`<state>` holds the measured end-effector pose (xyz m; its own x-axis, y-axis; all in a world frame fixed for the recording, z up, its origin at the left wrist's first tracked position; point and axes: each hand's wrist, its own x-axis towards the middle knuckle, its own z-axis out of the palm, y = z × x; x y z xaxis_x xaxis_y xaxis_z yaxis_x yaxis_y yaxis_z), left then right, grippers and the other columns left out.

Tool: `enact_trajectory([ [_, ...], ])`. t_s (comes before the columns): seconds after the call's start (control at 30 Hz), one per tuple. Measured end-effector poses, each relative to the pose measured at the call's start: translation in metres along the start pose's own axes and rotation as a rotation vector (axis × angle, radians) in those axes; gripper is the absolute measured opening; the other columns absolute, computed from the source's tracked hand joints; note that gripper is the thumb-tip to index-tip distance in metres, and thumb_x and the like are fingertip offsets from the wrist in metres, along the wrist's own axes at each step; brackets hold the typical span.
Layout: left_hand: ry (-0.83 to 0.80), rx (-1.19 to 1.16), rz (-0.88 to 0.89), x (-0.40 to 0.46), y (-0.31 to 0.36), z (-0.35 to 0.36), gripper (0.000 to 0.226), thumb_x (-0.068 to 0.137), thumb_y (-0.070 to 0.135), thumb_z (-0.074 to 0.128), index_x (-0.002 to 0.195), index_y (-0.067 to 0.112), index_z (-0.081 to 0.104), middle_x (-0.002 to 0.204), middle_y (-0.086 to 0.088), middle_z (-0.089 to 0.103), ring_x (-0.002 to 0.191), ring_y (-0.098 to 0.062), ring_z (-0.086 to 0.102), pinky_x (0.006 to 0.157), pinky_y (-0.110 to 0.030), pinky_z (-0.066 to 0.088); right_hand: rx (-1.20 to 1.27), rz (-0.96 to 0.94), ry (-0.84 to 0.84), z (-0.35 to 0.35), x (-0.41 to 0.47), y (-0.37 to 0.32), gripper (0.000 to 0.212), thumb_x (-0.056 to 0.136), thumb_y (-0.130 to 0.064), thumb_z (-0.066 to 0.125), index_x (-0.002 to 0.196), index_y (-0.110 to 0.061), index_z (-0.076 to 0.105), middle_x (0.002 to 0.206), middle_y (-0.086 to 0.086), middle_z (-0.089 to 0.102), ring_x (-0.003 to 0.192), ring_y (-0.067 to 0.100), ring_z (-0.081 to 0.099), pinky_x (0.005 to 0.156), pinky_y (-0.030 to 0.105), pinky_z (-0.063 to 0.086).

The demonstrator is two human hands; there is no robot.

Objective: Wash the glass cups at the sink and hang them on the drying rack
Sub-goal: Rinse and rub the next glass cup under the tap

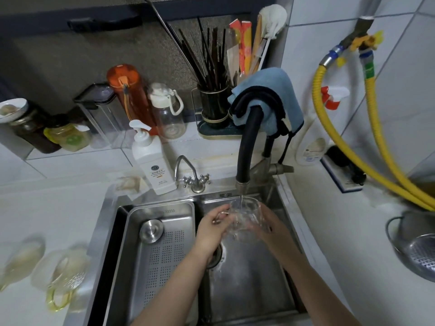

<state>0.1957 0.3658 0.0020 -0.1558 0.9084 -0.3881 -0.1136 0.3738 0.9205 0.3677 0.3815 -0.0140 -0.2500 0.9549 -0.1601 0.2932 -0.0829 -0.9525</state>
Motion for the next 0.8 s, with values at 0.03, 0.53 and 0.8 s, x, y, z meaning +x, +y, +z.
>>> enact_trajectory([
  [0.03,-0.012,-0.003,0.005,0.0,0.0,0.005,0.029,0.088,0.01,0.067,0.116,0.018,0.064,0.088,0.001,0.063,0.078,-0.007,0.062,0.07,-0.022,0.05,-0.001,-0.005,-0.002,-0.004,-0.001,0.0,0.043,0.084,-0.037,0.07,0.125,-0.039,0.056,0.116,-0.016,0.066,0.108,0.002,0.063,0.095,0.034,0.052],
  [0.53,-0.041,0.112,0.076,-0.009,-0.004,-0.004,0.034,0.092,0.016,0.063,0.124,0.026,0.058,0.091,0.007,0.059,0.084,-0.005,0.06,0.078,-0.024,0.052,-0.048,0.009,0.054,0.009,-0.005,0.003,0.036,0.081,-0.044,0.069,0.116,-0.046,0.058,0.107,-0.017,0.068,0.101,0.003,0.066,0.086,0.022,0.053],
  [0.8,-0.028,0.094,0.035,-0.002,-0.001,-0.008,0.038,0.094,0.017,0.06,0.131,0.019,0.056,0.105,-0.003,0.053,0.086,-0.008,0.059,0.076,-0.027,0.054,-0.081,0.014,0.069,0.015,0.0,-0.001,0.035,0.085,-0.033,0.069,0.113,-0.05,0.055,0.099,-0.035,0.064,0.097,-0.013,0.06,0.075,0.005,0.045],
])
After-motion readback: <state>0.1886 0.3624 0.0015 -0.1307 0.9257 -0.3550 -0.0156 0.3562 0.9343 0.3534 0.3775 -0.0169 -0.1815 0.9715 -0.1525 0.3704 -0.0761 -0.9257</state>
